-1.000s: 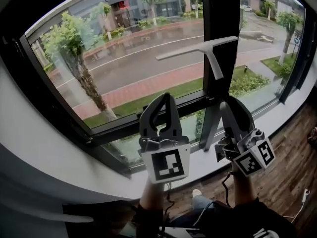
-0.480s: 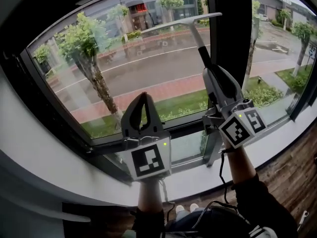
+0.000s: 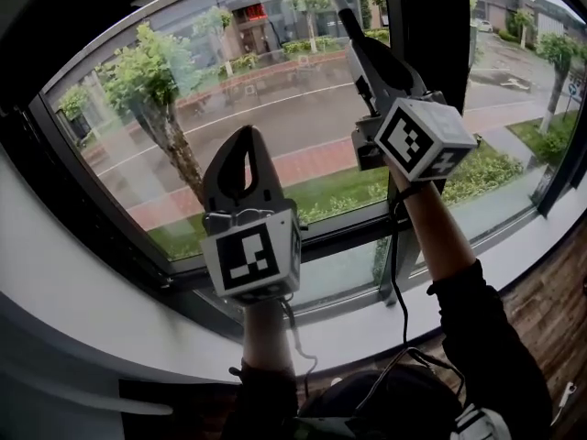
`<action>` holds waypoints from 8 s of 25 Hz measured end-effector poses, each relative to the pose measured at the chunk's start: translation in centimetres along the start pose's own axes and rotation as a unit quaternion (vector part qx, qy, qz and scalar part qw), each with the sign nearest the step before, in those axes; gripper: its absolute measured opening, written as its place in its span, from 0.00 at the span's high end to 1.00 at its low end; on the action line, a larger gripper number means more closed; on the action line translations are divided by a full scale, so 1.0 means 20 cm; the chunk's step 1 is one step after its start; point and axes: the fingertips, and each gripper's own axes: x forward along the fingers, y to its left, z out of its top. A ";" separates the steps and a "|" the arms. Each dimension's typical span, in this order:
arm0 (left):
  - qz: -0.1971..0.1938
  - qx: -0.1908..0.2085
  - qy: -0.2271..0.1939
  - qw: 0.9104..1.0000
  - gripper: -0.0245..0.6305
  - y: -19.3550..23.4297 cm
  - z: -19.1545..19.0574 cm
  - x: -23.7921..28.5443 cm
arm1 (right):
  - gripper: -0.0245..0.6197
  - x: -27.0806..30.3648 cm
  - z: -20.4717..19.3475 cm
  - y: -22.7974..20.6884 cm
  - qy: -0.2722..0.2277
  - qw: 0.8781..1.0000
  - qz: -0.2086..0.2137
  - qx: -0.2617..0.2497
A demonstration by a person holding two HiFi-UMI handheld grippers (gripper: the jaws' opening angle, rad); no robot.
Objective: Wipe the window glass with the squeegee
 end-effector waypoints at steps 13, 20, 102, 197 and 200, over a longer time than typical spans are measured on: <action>-0.005 -0.019 0.000 1.000 0.96 0.08 -0.12 0.08 | 0.81 0.12 -0.07 -0.04 -0.010 1.000 -0.005 0.029; 0.000 -0.030 0.005 1.000 0.96 0.08 -0.14 0.08 | 0.81 0.10 -0.07 -0.06 -0.008 0.999 -0.006 0.032; -0.011 -0.090 0.177 0.980 0.96 -0.22 -1.01 -0.42 | 0.81 -0.99 -1.04 -0.12 0.197 0.973 -0.083 0.087; -0.029 -0.027 0.014 0.999 0.96 0.74 -0.05 0.14 | 0.81 0.34 -0.20 0.63 -0.027 0.998 -0.008 0.056; -0.026 -0.038 0.010 0.999 0.96 0.72 -0.06 0.13 | 0.81 0.34 -0.22 0.62 -0.028 0.998 -0.004 0.049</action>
